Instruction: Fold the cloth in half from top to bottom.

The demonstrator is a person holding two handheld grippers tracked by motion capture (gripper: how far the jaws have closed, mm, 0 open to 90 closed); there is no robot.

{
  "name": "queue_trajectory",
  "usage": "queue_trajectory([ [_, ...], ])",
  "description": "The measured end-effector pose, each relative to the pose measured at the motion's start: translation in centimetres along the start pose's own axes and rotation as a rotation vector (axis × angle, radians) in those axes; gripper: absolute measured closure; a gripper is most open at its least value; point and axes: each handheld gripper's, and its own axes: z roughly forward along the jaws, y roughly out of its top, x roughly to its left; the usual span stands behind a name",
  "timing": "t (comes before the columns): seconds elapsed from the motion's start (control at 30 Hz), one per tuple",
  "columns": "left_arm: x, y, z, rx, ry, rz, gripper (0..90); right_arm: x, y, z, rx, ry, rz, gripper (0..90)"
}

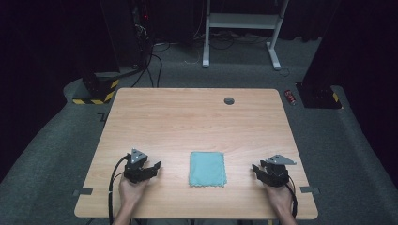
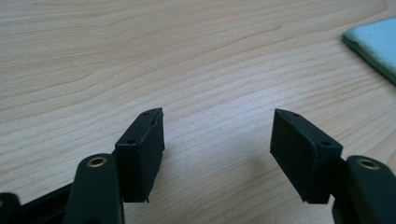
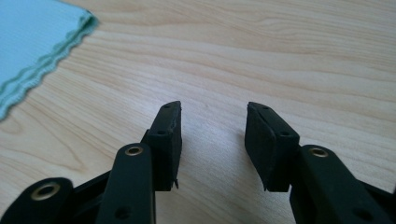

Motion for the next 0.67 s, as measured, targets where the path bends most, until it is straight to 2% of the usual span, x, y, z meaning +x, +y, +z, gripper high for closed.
queue_trajectory([
  [0.2,-0.24,-0.20,0.19,0.008,0.027,0.011,33.8,0.32,-0.11,0.08,0.002,-0.039,-0.042,51.6],
  [0.27,-0.64,-0.15,0.31,0.017,0.042,0.036,32.1,0.29,-0.11,0.09,0.003,-0.038,-0.040,49.8],
  [0.33,-0.70,-0.11,0.37,0.018,0.043,0.032,30.5,0.17,-0.09,0.11,0.006,-0.034,-0.027,48.8],
  [0.67,-0.72,-0.10,0.37,0.019,0.043,0.030,30.2,0.14,-0.09,0.12,0.006,-0.031,-0.027,48.7],
])
